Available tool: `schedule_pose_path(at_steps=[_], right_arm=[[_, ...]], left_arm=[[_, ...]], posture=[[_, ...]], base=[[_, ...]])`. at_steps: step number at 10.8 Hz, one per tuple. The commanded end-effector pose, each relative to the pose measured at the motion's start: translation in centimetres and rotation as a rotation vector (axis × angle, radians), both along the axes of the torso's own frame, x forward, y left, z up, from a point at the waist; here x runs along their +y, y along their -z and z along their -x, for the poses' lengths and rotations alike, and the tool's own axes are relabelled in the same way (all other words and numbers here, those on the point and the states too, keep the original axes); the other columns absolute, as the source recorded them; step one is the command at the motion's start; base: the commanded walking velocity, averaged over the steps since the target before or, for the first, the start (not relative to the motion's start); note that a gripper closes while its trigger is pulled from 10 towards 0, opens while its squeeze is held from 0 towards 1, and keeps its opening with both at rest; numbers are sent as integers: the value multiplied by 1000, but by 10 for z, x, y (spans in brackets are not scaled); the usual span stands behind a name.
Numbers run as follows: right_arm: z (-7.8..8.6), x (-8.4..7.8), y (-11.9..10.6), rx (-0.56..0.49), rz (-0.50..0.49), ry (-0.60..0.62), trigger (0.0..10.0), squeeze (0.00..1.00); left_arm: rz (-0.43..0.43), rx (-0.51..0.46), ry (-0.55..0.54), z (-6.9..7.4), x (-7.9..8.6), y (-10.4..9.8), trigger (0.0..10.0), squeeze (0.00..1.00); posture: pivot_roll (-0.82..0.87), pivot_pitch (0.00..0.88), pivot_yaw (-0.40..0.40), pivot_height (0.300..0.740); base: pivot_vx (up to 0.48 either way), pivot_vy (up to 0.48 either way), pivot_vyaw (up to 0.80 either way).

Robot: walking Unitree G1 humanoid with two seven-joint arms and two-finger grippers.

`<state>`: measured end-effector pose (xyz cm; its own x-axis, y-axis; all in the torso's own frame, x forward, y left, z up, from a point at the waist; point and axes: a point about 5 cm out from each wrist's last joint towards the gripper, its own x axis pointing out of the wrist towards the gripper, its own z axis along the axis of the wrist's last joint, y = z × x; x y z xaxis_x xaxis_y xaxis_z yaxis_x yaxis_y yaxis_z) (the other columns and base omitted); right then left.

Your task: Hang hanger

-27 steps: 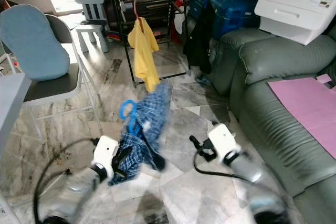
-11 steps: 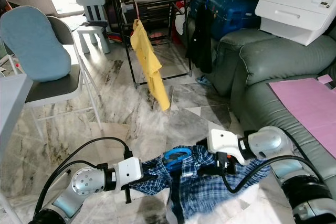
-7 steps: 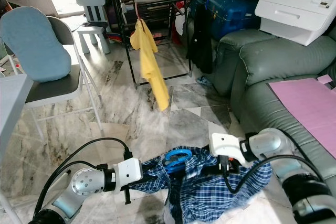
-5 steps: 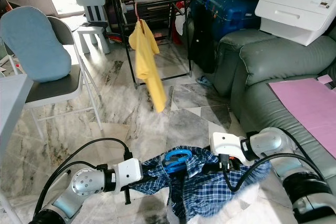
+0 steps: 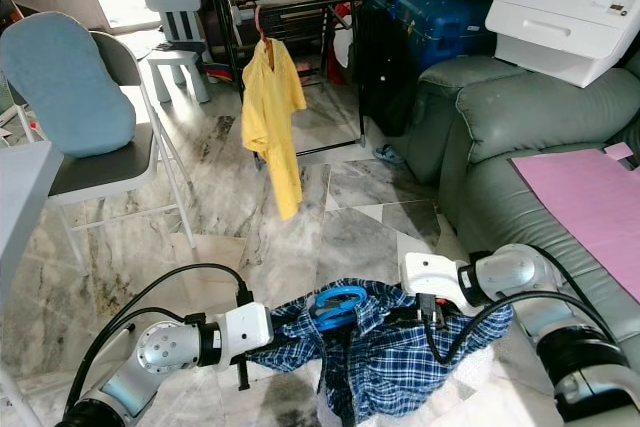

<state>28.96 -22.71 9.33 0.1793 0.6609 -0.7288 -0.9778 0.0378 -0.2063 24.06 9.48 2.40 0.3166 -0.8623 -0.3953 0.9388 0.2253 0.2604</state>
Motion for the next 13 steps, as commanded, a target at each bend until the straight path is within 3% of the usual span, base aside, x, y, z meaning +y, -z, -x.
schedule_pose_path(at_steps=[1, 8, 9, 13], right_arm=[[-4, 4, -4, -25, -1, -12, 0, 0], [-6, 8, -2, -30, -13, -11, 0, 0], [-7, 9, 0, -31, -11, -6, 0, 0], [-13, 7, 5, -87, 14, 76, 0, 0]], left_arm=[[2, -28, 10, -3, -1, -4, 10000, 0], [-17, -42, -10, -7, 1, -2, 10000, 0], [-29, -31, -78, -12, 5, 1, 10000, 1000], [17, -85, -187, -24, 14, -8, 10000, 1000]], posture=[[-203, 0, 55, 740], [-203, 0, 50, 740], [-202, 0, 50, 740], [-202, 0, 59, 740]], base=[[0, 0, 0], [0, 0, 0], [0, 0, 0], [0, 0, 0]])
